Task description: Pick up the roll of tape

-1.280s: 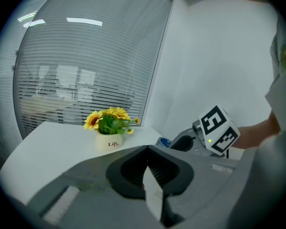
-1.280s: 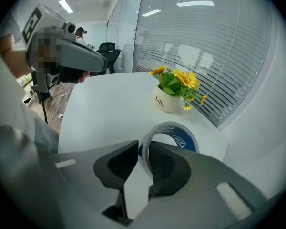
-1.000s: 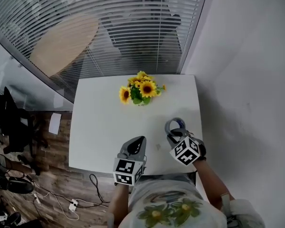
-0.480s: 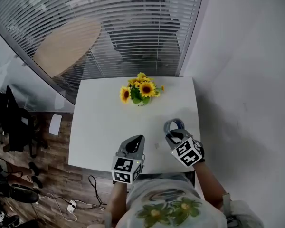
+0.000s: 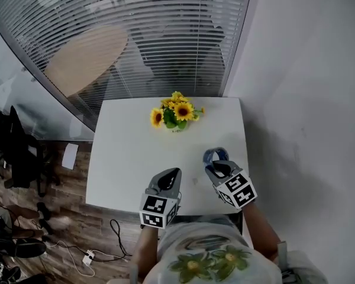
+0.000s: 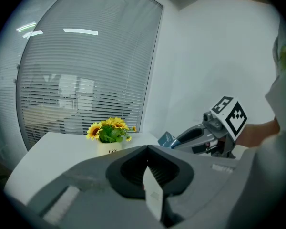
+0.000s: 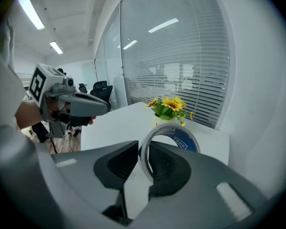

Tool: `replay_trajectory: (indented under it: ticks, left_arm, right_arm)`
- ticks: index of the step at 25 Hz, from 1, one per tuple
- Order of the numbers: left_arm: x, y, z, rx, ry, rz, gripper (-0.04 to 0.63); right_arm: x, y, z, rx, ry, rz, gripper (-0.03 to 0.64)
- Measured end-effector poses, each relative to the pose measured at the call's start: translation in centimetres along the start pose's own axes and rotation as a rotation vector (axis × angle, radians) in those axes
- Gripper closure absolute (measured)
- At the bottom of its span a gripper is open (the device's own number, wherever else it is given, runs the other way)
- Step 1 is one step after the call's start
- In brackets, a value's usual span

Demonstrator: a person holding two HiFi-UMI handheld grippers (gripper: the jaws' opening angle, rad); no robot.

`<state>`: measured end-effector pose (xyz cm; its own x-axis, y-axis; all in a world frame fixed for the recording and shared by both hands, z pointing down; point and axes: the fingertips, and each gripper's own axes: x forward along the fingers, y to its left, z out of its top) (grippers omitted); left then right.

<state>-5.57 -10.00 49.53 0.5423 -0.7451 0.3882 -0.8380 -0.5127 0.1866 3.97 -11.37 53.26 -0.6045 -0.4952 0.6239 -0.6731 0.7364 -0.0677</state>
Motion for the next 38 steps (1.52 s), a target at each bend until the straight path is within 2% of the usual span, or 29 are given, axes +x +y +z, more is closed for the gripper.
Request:
replay_trajectory:
  ticks: [8,22,28,38]
  left_arm:
    - [-0.1,-0.8,0.5,0.02,-0.009,-0.011,0.591]
    - [-0.7,-3.2,1.3,0.036,-0.03,-0.042,0.591]
    - [-0.7,-3.9,1.2,0.04,-0.034,-0.043,0.591]
    - [-0.8,-5.2,1.9,0.04,-0.054,-0.064,0.591]
  right_arm:
    - [-1.6,1.5,2.8,0.073,-0.135,0.067,0.546]
    - [-4.8,3.5,5.9,0.101,-0.315,0.109,0.554]
    - [-5.6,4.0,6.2,0.112,-0.356,0.131,0.558]
    - [-7.2,4.5,6.2,0.117,-0.365,0.127,0.563]
